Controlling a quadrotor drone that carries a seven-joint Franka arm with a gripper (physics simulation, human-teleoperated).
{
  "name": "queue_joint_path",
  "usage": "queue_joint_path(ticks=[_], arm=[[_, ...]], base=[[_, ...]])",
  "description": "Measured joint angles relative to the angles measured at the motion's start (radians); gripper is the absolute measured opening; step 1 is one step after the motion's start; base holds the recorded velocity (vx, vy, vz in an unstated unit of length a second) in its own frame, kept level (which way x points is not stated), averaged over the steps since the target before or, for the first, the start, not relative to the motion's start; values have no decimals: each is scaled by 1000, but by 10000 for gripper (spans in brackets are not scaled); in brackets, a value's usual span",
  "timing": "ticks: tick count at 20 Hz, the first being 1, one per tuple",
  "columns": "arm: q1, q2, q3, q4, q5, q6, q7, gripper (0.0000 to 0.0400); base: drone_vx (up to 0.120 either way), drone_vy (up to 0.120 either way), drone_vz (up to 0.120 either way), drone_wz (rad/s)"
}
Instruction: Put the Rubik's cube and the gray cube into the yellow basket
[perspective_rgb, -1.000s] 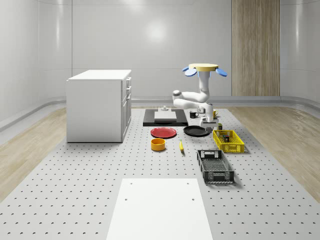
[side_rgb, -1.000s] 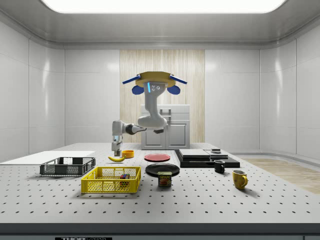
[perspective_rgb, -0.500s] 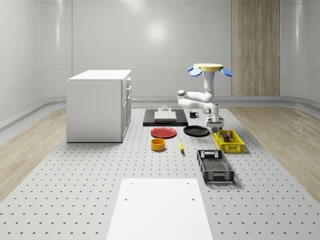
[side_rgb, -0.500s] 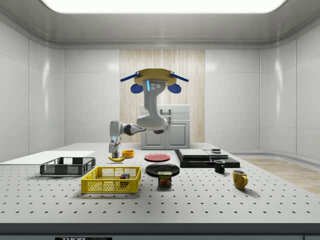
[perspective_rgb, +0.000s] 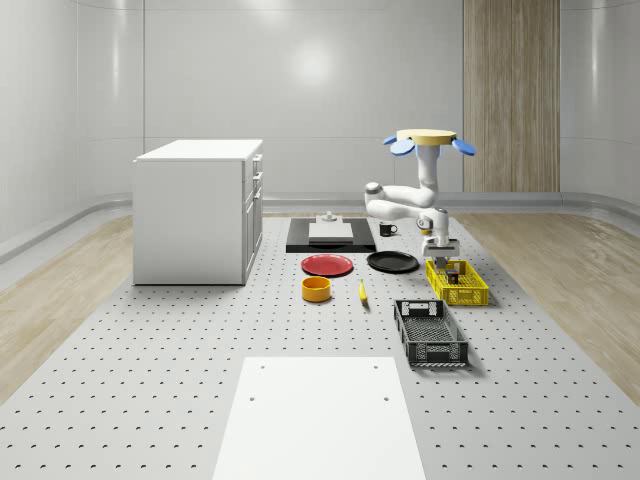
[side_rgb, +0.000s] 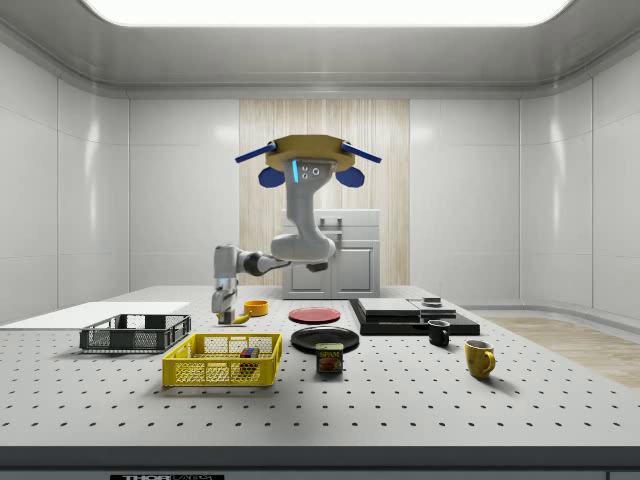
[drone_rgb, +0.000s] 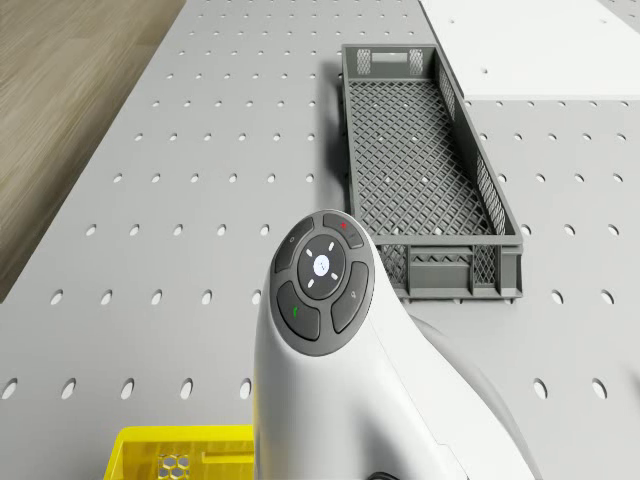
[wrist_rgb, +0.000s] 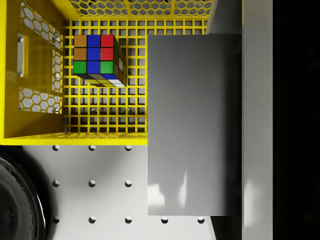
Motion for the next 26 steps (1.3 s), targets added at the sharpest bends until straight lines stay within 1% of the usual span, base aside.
queue_joint_path(ticks=[3, 5, 11, 15, 19, 26], arm=[[0, -1, 0, 0, 0, 1, 0, 250], [0, -1, 0, 0, 0, 1, 0, 250], [-1, -2, 0, 0, 1, 2, 0, 250], [-1, -3, 0, 0, 1, 3, 1, 250], [-4, -5, -21, 5, -19, 11, 1, 250], [-20, -6, -111, 30, -104, 44, 0, 250]], base=[[0, 120, -107, 0], [0, 120, -40, 0], [0, 120, -120, 0], [0, 110, 0, 0], [0, 0, 0, 0], [0, 0, 0, 0]])
